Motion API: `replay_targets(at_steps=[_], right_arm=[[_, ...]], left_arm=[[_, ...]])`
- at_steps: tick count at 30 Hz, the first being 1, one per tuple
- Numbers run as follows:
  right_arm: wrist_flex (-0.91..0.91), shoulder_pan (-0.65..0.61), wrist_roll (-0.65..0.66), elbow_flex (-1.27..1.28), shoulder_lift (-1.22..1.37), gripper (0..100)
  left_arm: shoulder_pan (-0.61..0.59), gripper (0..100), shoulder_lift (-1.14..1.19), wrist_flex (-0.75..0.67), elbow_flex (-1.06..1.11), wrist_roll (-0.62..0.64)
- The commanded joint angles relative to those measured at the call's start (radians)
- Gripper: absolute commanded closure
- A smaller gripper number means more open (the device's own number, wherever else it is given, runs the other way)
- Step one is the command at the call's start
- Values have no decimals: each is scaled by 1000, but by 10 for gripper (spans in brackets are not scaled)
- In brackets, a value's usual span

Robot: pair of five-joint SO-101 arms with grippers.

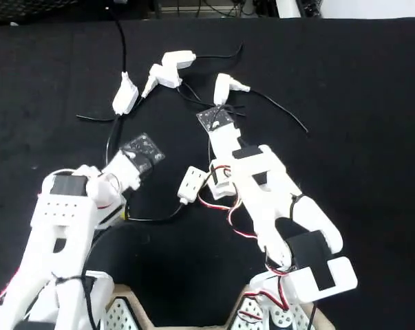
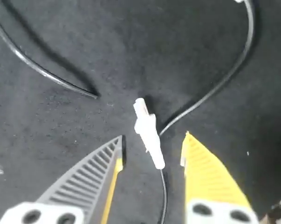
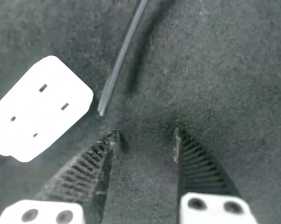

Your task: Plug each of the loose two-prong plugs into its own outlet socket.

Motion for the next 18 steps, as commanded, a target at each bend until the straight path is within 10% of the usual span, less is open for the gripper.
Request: replay_targets(at_steps=[1, 18], right_arm=[[-6, -14, -2, 1, -25, 818], [-6, -12, -2, 1, -25, 818]], left_arm=[[-36, 787, 146, -78, -44, 34], [-28, 885, 583, 64, -335, 34]])
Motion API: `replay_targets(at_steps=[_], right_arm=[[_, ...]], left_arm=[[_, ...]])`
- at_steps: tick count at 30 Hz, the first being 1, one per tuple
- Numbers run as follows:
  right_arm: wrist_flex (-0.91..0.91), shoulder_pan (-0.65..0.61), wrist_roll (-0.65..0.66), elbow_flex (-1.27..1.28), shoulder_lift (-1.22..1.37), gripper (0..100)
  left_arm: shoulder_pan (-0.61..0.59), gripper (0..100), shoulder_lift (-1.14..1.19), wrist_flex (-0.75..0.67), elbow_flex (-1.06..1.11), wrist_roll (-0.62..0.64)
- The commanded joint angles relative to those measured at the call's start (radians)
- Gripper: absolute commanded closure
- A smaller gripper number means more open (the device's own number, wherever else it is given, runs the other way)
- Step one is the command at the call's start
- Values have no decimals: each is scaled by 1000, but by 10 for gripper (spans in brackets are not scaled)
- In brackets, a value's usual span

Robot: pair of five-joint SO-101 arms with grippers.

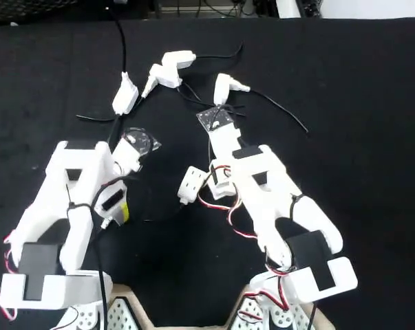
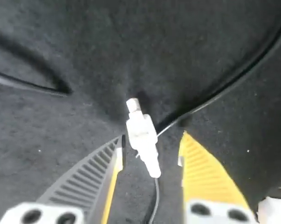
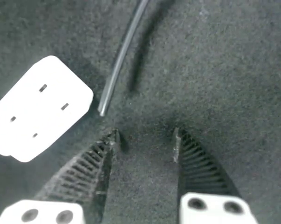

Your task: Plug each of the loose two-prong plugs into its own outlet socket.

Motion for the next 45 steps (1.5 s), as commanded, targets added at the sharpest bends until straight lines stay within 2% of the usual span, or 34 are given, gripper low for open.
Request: replay_targets(at_steps=[1, 3, 5, 14, 19, 24, 28, 32, 38, 42, 45], right_arm=[[-6, -12, -2, 1, -25, 818], [-6, -12, -2, 1, -25, 818], [-6, -12, -2, 1, -25, 818], [-6, -11, -2, 1, -25, 818], [-6, -11, -2, 2, -31, 818], [-6, -9, -2, 2, -33, 818], [-3, -9, -2, -2, -35, 819], [-3, -9, -9, 4, -87, 823], [18, -17, -12, 2, -174, 989], [51, -9, -12, 4, -205, 988], [86, -12, -35, 7, -249, 986]], left_arm=[[19, 927, 17, 17, -70, 5], [19, 977, 18, 17, -70, 5], [19, 950, 21, 17, -65, 5], [18, 971, -18, 20, -90, 17], [15, 971, -207, 9, -111, 158], [22, 971, -436, -18, -114, 233], [24, 971, -537, -55, -116, 390], [84, 971, -546, -97, -116, 577], [219, 973, -545, -115, -183, 796], [262, 973, -497, -115, -262, 977], [312, 973, -410, -115, -286, 1068]])
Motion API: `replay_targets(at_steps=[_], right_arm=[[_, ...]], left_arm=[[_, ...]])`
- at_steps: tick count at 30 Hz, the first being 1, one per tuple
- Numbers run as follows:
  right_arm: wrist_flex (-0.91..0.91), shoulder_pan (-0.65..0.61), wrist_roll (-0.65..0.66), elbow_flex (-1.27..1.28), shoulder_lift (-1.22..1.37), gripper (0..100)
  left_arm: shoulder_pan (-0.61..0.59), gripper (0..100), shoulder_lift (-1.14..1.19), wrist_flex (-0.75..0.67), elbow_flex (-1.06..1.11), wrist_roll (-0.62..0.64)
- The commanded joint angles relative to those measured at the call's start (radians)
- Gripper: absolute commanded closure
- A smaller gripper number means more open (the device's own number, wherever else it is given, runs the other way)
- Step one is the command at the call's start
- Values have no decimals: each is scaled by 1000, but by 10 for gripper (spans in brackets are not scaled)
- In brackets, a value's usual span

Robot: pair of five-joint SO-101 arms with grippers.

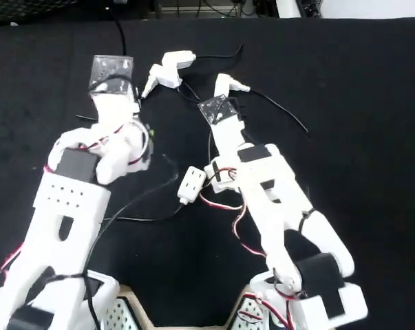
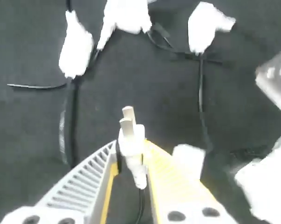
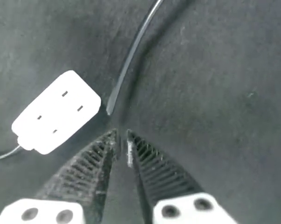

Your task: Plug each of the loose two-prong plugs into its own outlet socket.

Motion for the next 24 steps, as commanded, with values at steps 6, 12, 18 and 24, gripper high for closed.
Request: replay_targets(at_steps=[6, 12, 18, 24], right_arm=[[-132, -8, -83, 180, -242, 986], [-394, -9, -49, 383, -312, 986], [-470, -12, -61, 407, -312, 986], [-674, -11, -196, 478, -321, 986]], left_arm=[[159, 973, 209, -9, -163, 176], [226, 973, 138, 78, -380, 241], [325, 973, 126, 133, -430, 287], [323, 973, 124, 57, -298, 290]])
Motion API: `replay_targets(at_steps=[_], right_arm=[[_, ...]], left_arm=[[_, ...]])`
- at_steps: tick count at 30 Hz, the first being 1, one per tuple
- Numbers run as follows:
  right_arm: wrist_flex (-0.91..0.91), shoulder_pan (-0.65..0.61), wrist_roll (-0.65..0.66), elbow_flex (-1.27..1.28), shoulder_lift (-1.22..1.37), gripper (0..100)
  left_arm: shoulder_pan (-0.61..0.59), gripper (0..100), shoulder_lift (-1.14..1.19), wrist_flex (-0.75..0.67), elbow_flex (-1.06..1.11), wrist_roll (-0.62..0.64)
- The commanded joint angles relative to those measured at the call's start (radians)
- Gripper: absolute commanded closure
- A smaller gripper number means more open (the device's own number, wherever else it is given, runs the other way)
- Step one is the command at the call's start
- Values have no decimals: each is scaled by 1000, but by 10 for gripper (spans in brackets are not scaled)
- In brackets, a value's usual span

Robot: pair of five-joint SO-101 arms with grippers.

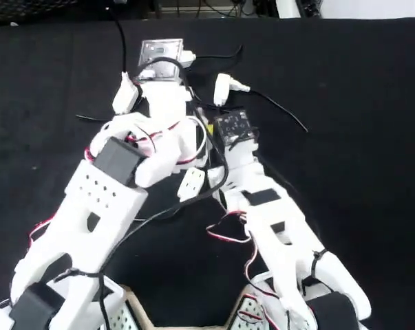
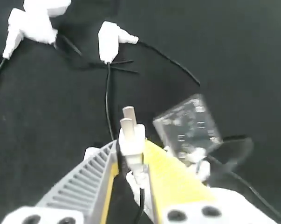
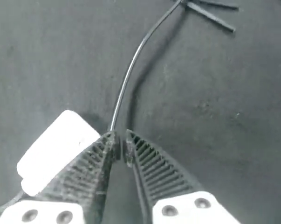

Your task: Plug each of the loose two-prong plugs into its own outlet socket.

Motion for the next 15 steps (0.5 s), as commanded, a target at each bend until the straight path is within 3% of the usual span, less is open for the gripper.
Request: replay_targets(at_steps=[1, 12, 15], right_arm=[[-143, -9, -77, 28, -33, 986], [-301, 44, -83, 67, -30, 986], [-315, 52, -135, 76, -33, 986]], left_arm=[[7, 973, -29, -55, 59, 6], [67, 973, -31, -54, 94, 52], [71, 972, -31, -58, 94, 55]])
